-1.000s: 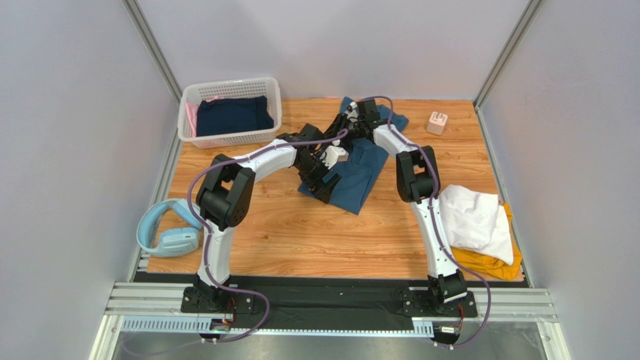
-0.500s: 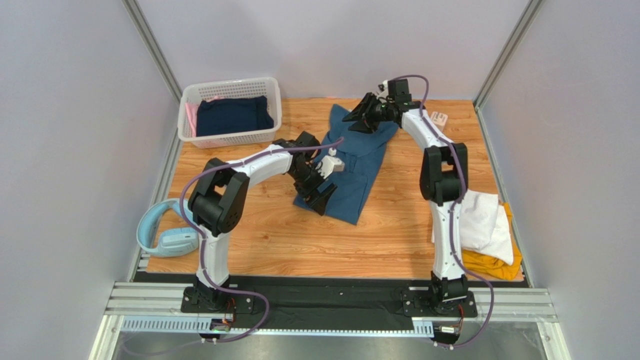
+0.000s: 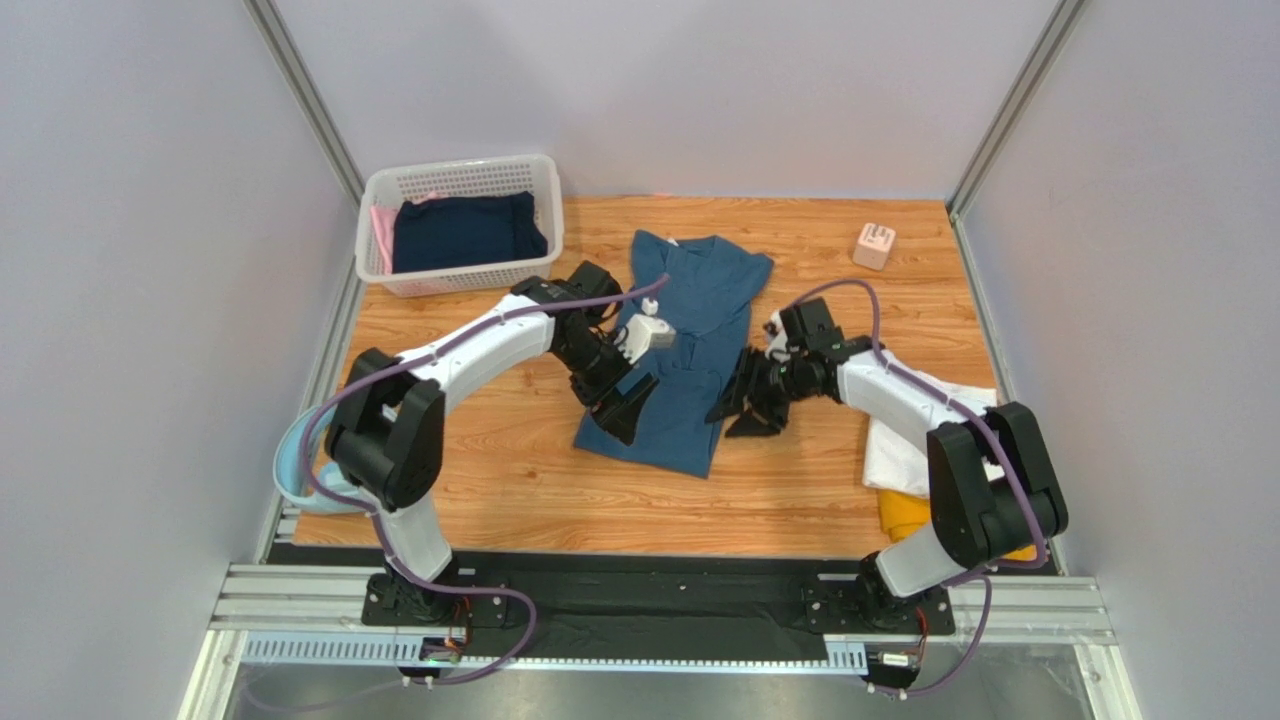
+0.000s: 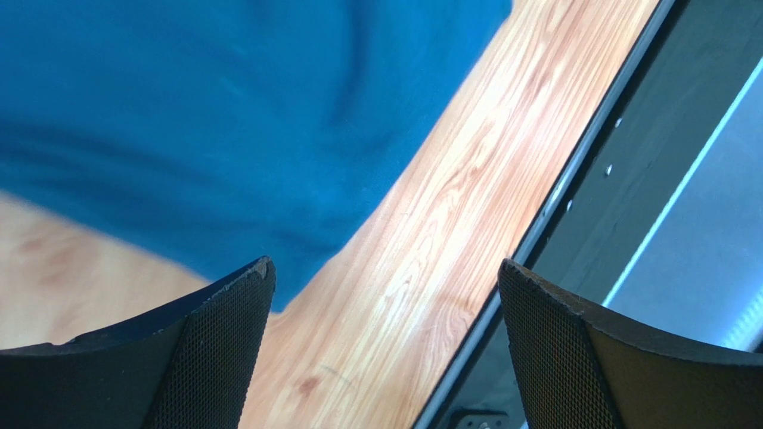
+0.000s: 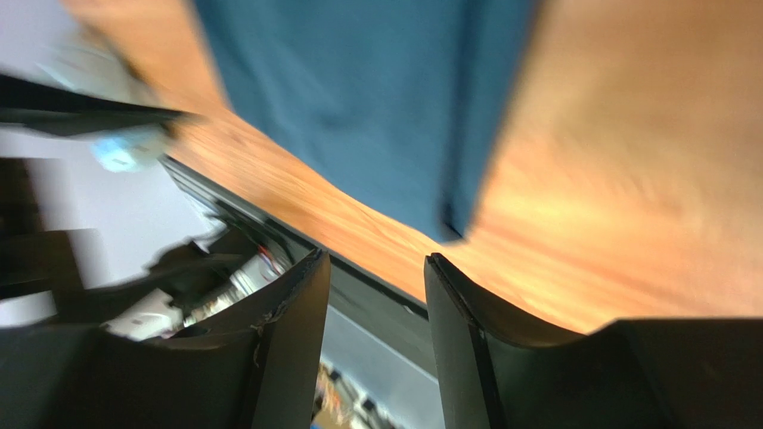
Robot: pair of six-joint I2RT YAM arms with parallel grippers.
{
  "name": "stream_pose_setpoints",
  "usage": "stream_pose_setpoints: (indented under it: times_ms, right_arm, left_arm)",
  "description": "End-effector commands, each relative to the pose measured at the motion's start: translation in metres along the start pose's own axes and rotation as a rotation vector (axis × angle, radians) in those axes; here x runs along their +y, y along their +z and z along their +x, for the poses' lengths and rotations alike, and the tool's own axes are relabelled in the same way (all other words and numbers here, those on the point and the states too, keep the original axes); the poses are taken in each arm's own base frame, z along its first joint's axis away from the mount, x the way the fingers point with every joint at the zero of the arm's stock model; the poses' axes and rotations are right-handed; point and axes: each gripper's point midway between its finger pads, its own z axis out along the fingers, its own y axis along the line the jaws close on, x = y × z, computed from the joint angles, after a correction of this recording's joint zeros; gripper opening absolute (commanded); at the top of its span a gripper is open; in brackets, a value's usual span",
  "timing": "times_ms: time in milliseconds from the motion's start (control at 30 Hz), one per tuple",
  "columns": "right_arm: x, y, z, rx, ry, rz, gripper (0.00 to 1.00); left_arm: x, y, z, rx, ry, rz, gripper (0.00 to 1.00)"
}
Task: Fold and stack the t-shirts
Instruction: Fold the folded rectangular tshirt in 1/3 of the way, then grab one side of the 2/3 rectangular tshirt with both arms
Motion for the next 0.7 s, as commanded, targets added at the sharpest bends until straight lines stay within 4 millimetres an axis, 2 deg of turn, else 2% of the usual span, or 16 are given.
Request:
stream_pose_setpoints:
  times_ms: [0, 67, 133, 200, 300, 500, 667]
  right_arm:
    - [-0.016, 0.005, 0.035, 0.027, -0.021, -0.005, 0.49]
    - [-0.019, 0.009, 0.047, 0.048, -0.023, -0.003, 0.48]
    - [-0.026, 0.015, 0.057, 0.073, -0.023, 0.009, 0.48]
    - [-0.029, 0.019, 0.058, 0.08, -0.021, 0.007, 0.48]
    - [-0.03, 0.026, 0.057, 0.092, -0.015, 0.006, 0.47]
    - [-0.034, 0.038, 0.054, 0.107, -0.002, 0.012, 0.45]
    - [-0.04, 0.048, 0.058, 0.127, 0.002, 0.029, 0.45]
  left_arm:
    - [-0.008, -0.062, -0.038, -0.213, 0.073, -0.111, 1.0]
    - [-0.005, -0.06, -0.029, -0.208, 0.07, -0.135, 1.0]
    - [0.0, -0.047, -0.009, -0.159, 0.048, -0.14, 1.0]
    - [0.008, -0.033, 0.009, -0.097, 0.02, -0.144, 1.0]
    - [0.017, -0.014, 0.026, -0.045, -0.003, -0.138, 1.0]
    - [0.026, 0.01, 0.044, 0.021, -0.051, -0.115, 1.0]
    - [0.032, 0.021, 0.053, 0.045, -0.069, -0.117, 1.0]
